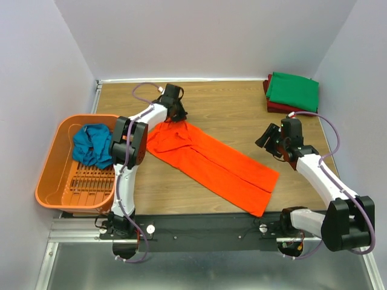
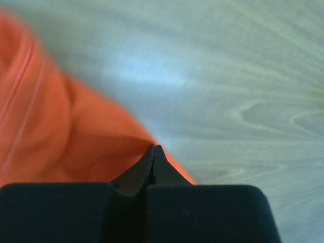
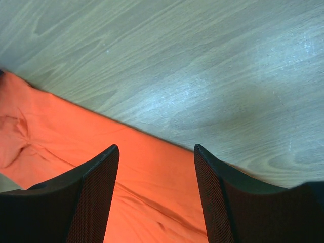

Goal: Fold and stack the t-shirts
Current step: Fold the tshirt

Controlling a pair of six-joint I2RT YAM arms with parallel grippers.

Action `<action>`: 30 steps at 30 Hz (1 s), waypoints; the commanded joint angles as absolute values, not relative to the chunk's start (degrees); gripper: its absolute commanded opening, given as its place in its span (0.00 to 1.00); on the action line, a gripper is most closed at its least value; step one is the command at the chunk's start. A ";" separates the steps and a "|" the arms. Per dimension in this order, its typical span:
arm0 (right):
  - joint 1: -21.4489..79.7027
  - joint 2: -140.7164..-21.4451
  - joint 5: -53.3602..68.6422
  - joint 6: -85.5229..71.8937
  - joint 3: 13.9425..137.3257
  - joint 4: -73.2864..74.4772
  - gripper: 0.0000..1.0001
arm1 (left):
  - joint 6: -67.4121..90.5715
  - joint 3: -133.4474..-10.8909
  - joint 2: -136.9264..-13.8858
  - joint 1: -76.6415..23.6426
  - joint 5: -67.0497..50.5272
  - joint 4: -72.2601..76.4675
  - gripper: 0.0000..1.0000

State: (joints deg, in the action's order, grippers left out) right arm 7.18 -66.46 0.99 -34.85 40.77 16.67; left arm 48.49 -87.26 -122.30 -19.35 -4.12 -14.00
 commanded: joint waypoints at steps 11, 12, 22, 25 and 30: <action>7.91 -67.86 2.37 -32.34 42.63 18.02 0.68 | 28.30 -118.93 -129.39 -19.25 12.91 -32.08 0.17; 7.91 -67.50 2.37 -32.34 42.37 18.02 0.68 | 28.39 -116.65 -125.37 -19.34 13.53 -31.82 0.18; 8.17 -67.24 4.57 -32.08 41.40 18.02 0.69 | 33.13 -68.87 -98.45 -23.72 13.18 -20.40 0.44; 8.17 -67.50 4.48 -31.82 41.48 18.02 0.69 | 35.32 -63.74 -95.01 -24.26 9.08 -17.67 0.60; 8.26 -67.85 4.83 -31.64 41.40 18.11 0.69 | 36.74 -63.01 -99.29 -25.31 4.93 -15.56 0.63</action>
